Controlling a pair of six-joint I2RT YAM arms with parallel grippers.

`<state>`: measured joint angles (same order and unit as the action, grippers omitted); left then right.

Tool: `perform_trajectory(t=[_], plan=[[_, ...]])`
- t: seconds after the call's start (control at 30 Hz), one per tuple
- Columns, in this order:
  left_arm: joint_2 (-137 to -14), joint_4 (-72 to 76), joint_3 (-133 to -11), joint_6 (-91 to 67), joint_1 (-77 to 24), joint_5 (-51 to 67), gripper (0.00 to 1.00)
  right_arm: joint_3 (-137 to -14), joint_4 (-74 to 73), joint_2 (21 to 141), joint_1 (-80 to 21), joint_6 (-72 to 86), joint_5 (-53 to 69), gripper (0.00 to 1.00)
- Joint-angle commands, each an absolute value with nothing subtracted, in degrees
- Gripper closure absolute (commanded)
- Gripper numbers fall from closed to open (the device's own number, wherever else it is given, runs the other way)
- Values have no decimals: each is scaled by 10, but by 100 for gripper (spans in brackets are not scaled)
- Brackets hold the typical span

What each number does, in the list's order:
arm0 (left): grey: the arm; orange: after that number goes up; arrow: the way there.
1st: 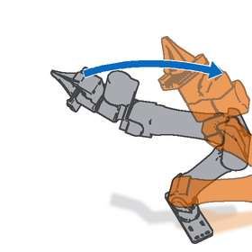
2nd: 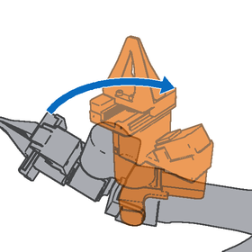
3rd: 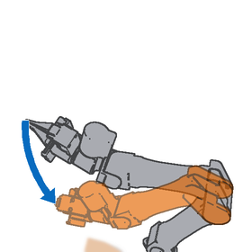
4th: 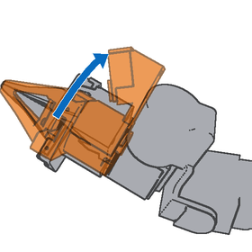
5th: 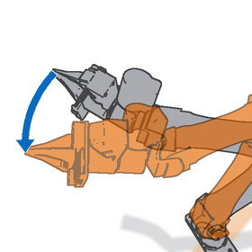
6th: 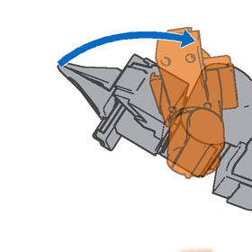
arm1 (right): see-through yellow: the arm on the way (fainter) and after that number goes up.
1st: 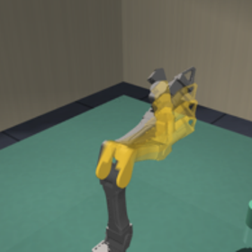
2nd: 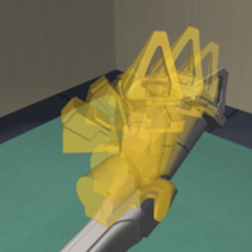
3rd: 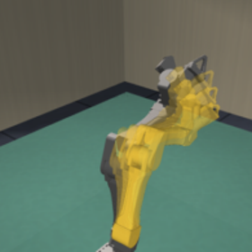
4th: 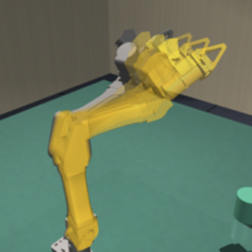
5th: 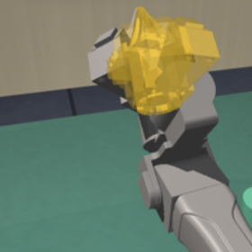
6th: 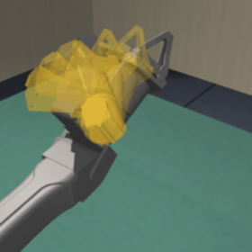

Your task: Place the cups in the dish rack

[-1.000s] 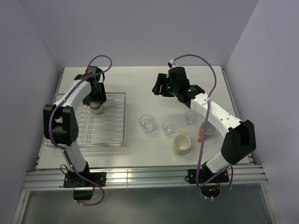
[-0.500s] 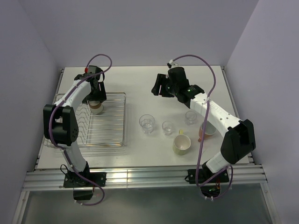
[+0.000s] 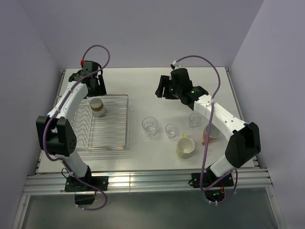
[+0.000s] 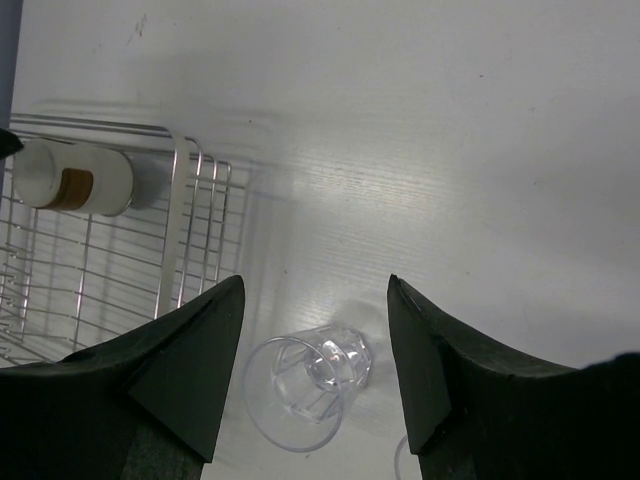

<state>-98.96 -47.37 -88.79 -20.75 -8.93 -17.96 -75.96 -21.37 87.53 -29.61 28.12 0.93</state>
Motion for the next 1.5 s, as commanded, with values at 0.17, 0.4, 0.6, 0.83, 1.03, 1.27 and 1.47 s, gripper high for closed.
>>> perform_trajectory(t=[0.17, 0.4, 0.6, 0.83, 1.03, 1.27, 1.47], plan=[[-859, -433, -906, -230, -117, -181, 18, -788, -262, 849, -388, 250, -97, 33], [-751, -383, -861, -244, -127, -82, 18, -742, -248, 861, -470, 253, -139, 37], [-707, -380, -853, -243, -127, -66, 18, -749, -266, 907, -524, 260, -164, 43], [-696, -387, -849, -228, -127, -63, 17, -750, -282, 960, -560, 272, -184, 45], [-689, -381, -837, -222, -127, -62, 17, -747, -289, 981, -571, 284, -195, 51], [-686, -381, -830, -219, -127, -63, 17, -751, -293, 1013, -571, 282, -203, 60], [-682, -379, -820, -219, -127, -65, 17, -751, -286, 1035, -571, 278, -203, 65]])
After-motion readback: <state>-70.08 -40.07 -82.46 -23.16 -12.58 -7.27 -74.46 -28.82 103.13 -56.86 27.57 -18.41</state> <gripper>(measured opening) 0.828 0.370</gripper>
